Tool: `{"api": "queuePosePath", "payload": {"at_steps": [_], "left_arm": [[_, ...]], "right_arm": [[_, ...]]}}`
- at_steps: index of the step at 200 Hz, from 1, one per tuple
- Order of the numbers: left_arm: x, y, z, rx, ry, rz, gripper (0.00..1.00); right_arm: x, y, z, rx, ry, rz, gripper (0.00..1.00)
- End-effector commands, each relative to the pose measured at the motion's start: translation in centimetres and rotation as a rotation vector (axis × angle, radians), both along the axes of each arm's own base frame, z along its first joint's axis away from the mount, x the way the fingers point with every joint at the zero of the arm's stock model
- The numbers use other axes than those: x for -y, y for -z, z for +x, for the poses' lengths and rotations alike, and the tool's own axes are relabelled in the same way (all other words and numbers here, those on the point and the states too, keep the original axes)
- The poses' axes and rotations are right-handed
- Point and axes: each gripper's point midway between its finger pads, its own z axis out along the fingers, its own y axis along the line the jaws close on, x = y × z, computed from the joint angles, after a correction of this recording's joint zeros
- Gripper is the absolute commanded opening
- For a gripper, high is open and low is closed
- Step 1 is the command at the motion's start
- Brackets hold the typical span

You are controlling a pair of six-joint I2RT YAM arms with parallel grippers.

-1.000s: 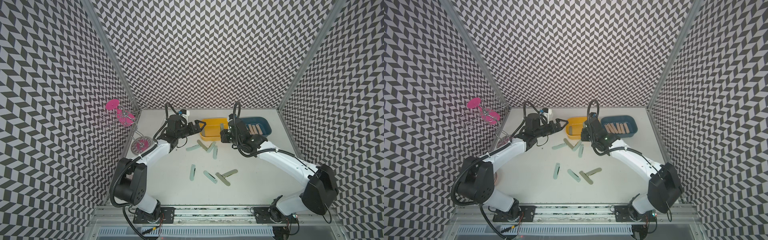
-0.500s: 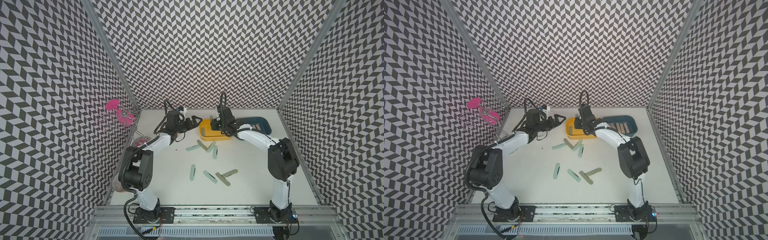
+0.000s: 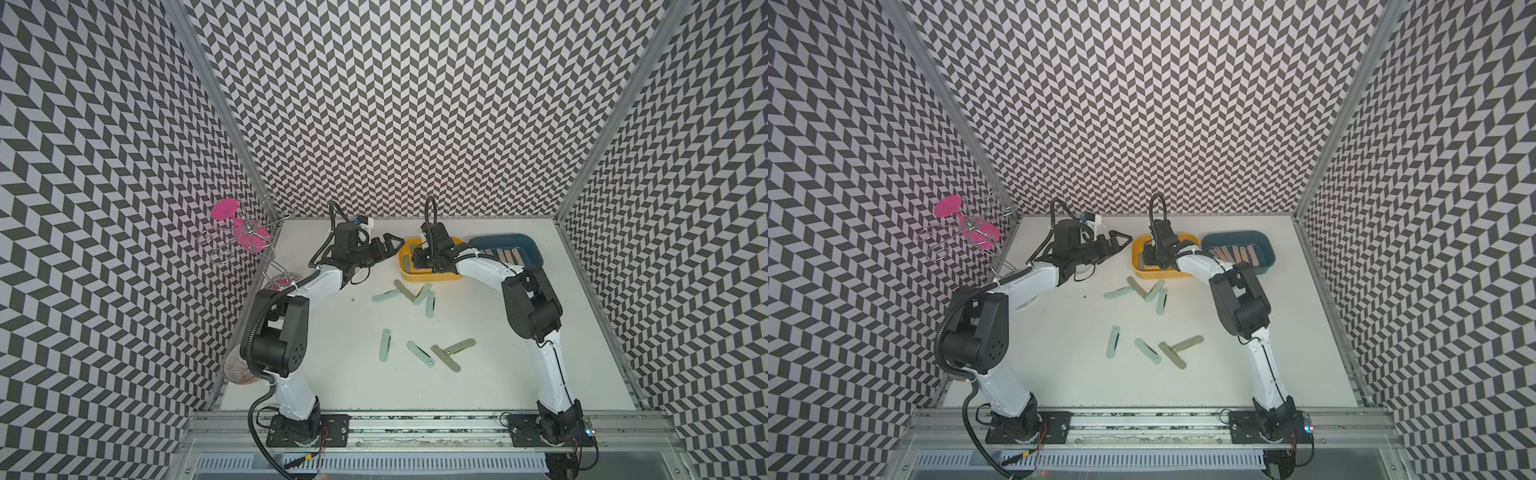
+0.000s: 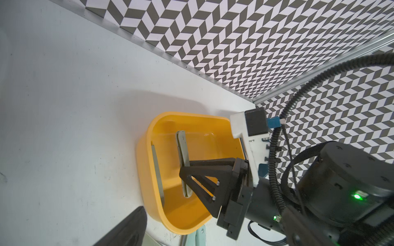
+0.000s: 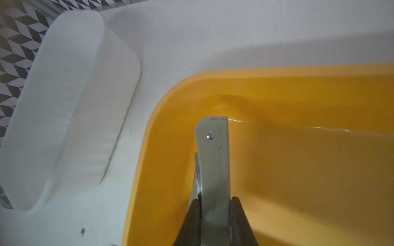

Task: Place the fruit knives into the storage box by color
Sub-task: Place the fruit knife in the storage box.

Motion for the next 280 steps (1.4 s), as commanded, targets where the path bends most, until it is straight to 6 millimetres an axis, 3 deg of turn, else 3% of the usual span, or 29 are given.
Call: {"api": "queuePosePath", "payload": {"at_steps": [1,66,116,145,180,206,235,280], "left_arm": [[0.2,-1.2,0.6,0.036,0.005,-0.015,1.00],[0.3,-1.3,0.4,0.034,0.007,-0.015,1.00],[0.2,-1.6,0.3,0.038,0.004,-0.014,1.00],[0.1,-2.3,0.0,0.048,0.002,-0.006,1.00],[0.1,-3.9,-0.9,0.072,0.004,0.004,1.00],[0.4,-5.0,-2.4,0.090,0.013,0.009,1.00],[0.9,-5.3,-5.1,0.098,0.030,0.023,1.00],[1.0,-3.7,-9.7,0.075,0.050,0.047,1.00]], "right_arm": [[-0.4,-0.8,1.9,0.063,0.006,0.024,0.17],[-0.4,1.4,2.3,0.029,0.019,0.025,0.21],[-0.5,1.5,2.4,0.018,0.017,0.023,0.33],[-0.3,-0.9,2.7,0.038,0.016,0.039,0.36],[0.3,-6.2,1.9,0.096,0.013,0.061,0.36],[1.1,-9.5,-0.1,0.121,0.010,0.086,0.37],[3.0,-11.1,-3.7,0.126,0.031,0.110,0.39],[7.1,-10.5,-10.2,0.094,0.091,0.128,0.44]]}}
